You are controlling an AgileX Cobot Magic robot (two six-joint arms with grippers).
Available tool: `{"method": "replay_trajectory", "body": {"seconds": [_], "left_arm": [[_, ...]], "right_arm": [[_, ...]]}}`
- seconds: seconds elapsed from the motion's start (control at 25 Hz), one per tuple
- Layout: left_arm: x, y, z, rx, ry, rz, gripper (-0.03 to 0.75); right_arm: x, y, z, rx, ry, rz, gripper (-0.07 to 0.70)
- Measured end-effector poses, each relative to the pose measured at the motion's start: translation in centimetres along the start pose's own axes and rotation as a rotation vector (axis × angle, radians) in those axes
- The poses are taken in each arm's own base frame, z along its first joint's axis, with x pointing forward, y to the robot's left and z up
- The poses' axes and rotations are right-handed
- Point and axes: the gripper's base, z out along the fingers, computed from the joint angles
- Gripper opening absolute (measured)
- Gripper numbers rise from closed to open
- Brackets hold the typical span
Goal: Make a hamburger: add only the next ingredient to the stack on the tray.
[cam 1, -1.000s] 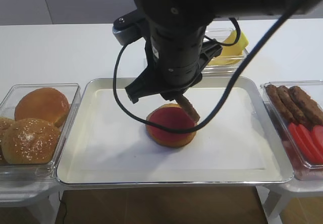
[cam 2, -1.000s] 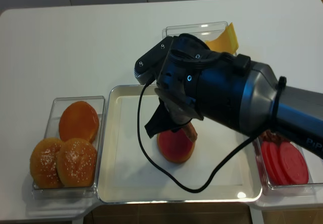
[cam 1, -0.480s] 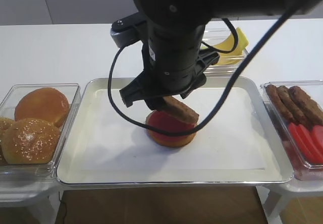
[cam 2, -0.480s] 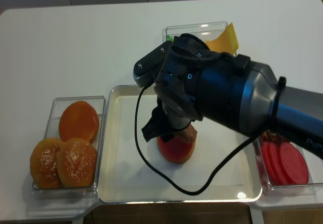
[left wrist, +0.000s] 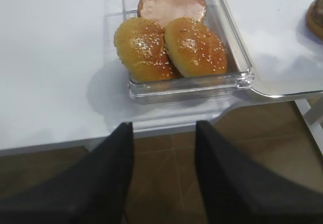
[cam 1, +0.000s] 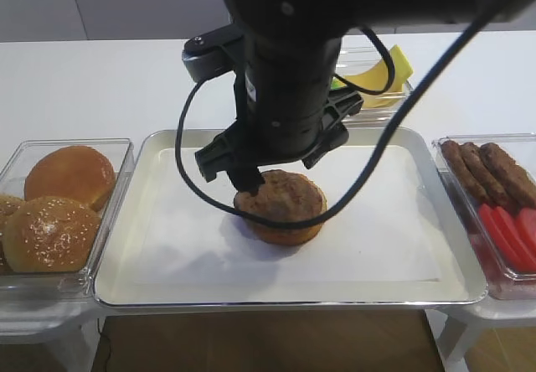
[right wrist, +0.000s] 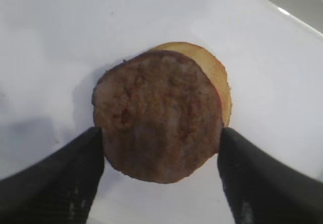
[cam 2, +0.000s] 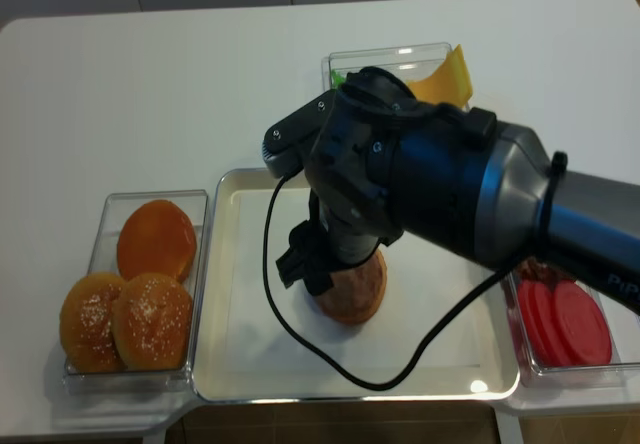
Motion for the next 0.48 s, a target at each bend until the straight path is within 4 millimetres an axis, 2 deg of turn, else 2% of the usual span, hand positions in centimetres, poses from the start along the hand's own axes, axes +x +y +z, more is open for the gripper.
{"method": "replay_trajectory", "body": {"seconds": [0.16, 0.24, 0.48], "left_arm": [[0.0, 0.0, 0.0, 0.0, 0.0, 0.0, 0.302], [0.0, 0.0, 0.0, 0.0, 0.0, 0.0, 0.302], [0.0, 0.0, 0.0, 0.0, 0.0, 0.0, 0.302]], "right_arm": [[-0.2, -2.1, -0.3, -0.026, 0.028, 0.031, 0.552], [-0.3, -4.0, -0.8, -0.048, 0.04, 0.071, 0.552], [0.0, -11.4, -2.6, -0.049, 0.05, 0.214, 0.54]]}}
